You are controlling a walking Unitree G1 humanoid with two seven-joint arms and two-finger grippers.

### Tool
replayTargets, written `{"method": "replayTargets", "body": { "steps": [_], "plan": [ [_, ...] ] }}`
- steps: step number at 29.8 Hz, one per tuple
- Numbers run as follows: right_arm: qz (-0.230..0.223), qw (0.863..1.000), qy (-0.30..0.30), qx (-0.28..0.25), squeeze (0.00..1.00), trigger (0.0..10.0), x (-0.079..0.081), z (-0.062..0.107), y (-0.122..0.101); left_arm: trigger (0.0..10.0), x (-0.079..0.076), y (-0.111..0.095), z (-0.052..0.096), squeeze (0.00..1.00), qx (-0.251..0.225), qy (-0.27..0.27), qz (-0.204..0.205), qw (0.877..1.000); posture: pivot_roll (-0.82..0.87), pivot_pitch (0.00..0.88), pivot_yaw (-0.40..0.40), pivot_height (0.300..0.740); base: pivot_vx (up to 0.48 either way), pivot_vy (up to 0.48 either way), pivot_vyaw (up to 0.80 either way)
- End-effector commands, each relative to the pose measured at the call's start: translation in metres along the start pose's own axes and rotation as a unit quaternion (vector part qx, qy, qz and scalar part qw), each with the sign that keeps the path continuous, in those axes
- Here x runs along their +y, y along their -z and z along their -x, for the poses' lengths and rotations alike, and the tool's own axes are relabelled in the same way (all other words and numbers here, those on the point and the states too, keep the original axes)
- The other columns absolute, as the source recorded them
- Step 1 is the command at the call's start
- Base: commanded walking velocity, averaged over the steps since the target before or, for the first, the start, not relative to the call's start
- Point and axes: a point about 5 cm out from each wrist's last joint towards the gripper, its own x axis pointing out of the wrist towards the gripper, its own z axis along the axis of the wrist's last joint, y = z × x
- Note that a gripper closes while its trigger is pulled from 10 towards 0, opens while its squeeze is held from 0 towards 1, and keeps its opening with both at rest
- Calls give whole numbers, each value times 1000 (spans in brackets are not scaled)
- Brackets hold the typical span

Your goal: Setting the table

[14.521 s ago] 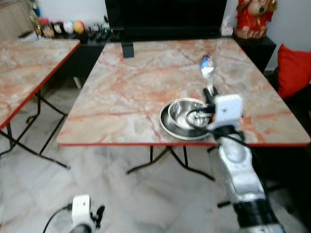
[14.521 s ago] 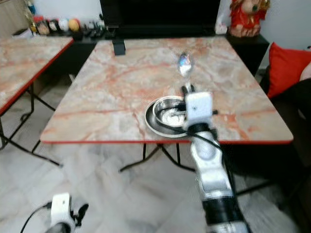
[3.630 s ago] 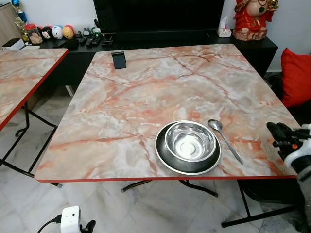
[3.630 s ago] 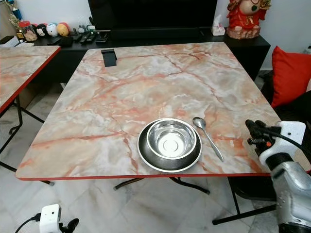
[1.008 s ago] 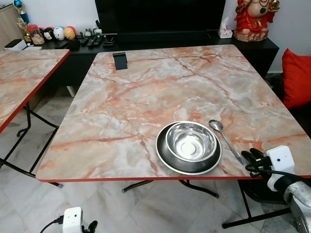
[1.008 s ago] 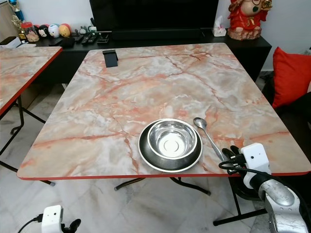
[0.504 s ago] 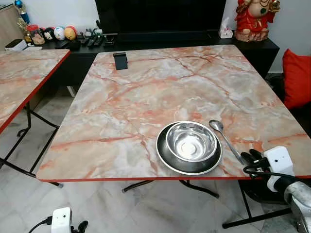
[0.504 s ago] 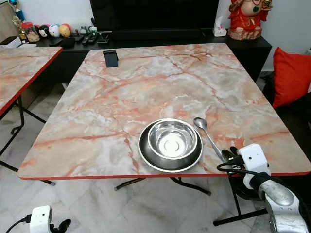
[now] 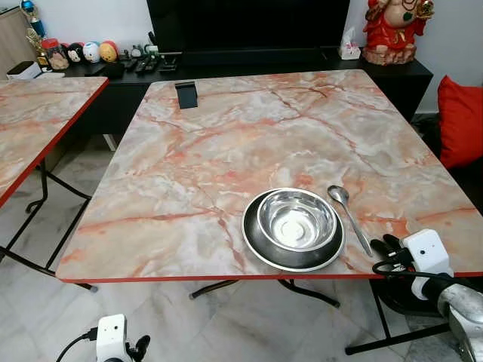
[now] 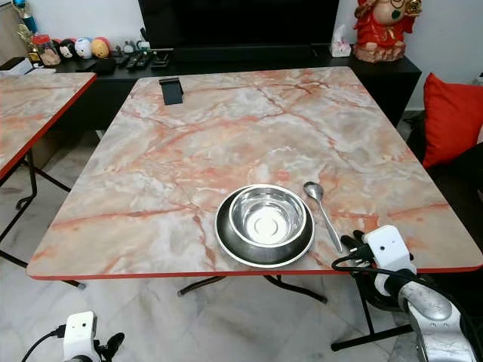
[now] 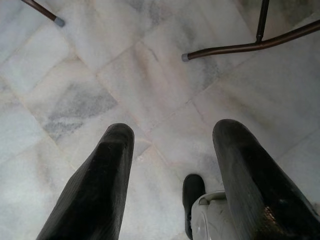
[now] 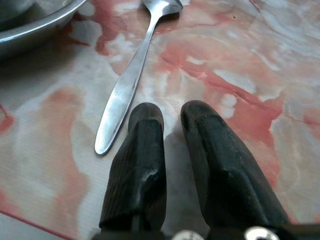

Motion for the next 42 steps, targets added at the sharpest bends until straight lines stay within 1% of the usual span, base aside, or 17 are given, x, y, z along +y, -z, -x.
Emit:
{"method": "replayTargets", "body": {
  "steps": [1, 9, 14, 21, 27, 36, 39, 42],
  "plan": [
    [7, 1000, -4, 3, 0, 10000, 0, -1, 0, 10000, 0, -1, -1, 0, 3, 1, -8, 1000, -154, 0, 68, 707, 0, 0, 0],
    [4, 1000, -7, 2, 0, 10000, 3, -2, 0, 10000, 4, 0, 1, 0, 3, -2, -7, 1000, -152, 0, 69, 707, 0, 0, 0],
    [3, 1000, -6, -3, 0, 10000, 2, -2, -1, 10000, 13, 8, 5, 0, 12, -8, -5, 1000, -152, 0, 70, 707, 0, 0, 0],
    [2, 1000, -7, -7, 0, 10000, 1, -2, -3, 10000, 15, 12, 6, 0, 18, -10, -5, 1000, -153, 0, 70, 707, 0, 0, 0],
    [-2, 1000, -9, -13, 0, 10000, 2, -2, -4, 10000, 9, 16, 6, 0, 25, -8, -5, 1000, -152, 0, 72, 707, 0, 0, 0],
    [-3, 1000, -11, -17, 0, 10000, 2, -1, -6, 10000, -2, 16, 4, 0, 25, -2, -7, 1000, -150, 0, 72, 707, 0, 0, 0],
    [-2, 1000, -9, -19, 0, 10000, 1, -1, -7, 10000, -9, 11, 1, 0, 17, 3, -9, 1000, -151, 0, 72, 707, 0, 0, 0],
    [-2, 1000, -10, -21, 0, 10000, 2, -2, -7, 10000, -10, 6, 0, 0, 9, 5, -10, 1000, -151, 0, 72, 707, 0, 0, 0]
  ]
}}
